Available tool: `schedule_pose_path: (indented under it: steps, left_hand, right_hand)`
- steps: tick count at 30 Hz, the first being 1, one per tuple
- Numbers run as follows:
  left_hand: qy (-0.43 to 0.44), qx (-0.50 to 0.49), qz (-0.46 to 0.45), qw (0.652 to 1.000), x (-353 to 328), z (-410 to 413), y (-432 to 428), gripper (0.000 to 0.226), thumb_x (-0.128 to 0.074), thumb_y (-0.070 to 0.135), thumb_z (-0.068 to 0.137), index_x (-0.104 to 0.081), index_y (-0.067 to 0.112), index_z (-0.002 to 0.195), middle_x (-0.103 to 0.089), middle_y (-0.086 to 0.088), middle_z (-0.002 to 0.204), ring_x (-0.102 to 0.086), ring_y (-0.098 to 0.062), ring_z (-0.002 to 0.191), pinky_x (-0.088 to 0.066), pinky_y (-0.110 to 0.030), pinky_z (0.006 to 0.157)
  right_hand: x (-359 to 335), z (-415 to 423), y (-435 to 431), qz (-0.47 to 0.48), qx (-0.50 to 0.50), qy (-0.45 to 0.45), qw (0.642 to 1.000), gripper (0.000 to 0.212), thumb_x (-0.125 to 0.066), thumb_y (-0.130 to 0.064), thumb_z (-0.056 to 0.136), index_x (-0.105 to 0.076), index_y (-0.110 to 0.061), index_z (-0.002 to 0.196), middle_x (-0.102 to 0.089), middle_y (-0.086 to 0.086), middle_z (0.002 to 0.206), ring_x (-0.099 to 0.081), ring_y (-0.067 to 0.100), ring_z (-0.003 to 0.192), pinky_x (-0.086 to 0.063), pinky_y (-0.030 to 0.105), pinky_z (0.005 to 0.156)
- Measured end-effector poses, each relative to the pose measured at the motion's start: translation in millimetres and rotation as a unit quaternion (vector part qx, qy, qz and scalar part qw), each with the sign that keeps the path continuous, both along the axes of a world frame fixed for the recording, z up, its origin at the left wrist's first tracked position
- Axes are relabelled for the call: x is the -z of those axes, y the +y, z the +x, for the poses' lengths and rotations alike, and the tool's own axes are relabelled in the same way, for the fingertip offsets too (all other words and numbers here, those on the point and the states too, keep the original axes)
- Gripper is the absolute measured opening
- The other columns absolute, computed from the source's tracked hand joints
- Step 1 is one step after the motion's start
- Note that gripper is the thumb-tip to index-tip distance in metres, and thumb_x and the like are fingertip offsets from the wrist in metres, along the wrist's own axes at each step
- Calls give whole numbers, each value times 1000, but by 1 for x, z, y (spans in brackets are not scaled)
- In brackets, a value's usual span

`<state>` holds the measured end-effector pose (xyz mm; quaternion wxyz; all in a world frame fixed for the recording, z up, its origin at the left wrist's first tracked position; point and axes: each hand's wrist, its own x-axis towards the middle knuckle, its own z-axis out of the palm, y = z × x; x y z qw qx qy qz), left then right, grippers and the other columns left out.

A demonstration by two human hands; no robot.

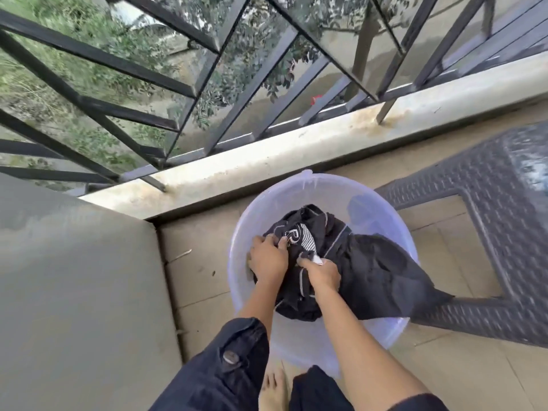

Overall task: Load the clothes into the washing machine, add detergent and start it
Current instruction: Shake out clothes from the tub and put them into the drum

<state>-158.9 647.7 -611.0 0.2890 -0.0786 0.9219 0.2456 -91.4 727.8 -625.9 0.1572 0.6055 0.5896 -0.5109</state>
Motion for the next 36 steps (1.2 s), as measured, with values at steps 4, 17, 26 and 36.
schedule_pose_path:
  steps: [4, 17, 26, 36]
  left_hand:
    - [46, -51, 79, 995, -50, 5, 6, 32, -40, 40, 94, -65, 19, 98, -63, 1, 110, -57, -27, 108, -40, -48, 99]
    - [66, -225, 232, 944, -285, 25, 27, 29, -35, 30, 101, -51, 12, 86, -52, 5, 76, -47, -12, 74, -29, -22, 68]
    - [97, -285, 247, 921, -442, 28, 18, 33, -38, 29, 98, -55, 3, 86, -61, -17, 97, -54, -31, 99, -31, -30, 76]
    - [172, -339, 269, 885, -587, 23, -38, 44, -42, 30, 96, -44, 2, 62, -53, -13, 66, -48, -34, 73, -29, -35, 62]
  right_hand:
    - [-51, 3, 10, -21, 81, 65, 994, 22, -71, -31, 72, -67, -11, 79, -68, 8, 82, -62, 28, 81, -43, 30, 62]
    - [-279, 7, 23, -159, 132, 222, 953, 51, -71, -52, 61, -73, -17, 98, -74, 8, 99, -67, 29, 99, -50, 47, 96]
    - [-439, 4, 13, -139, 123, 258, 948, 28, -68, -45, 74, -69, -17, 75, -72, 5, 79, -67, 20, 70, -51, 33, 66]
    - [-584, -17, -41, -127, 127, 315, 932, 59, -72, -50, 44, -69, -10, 88, -71, 9, 92, -67, 29, 83, -54, 39, 76]
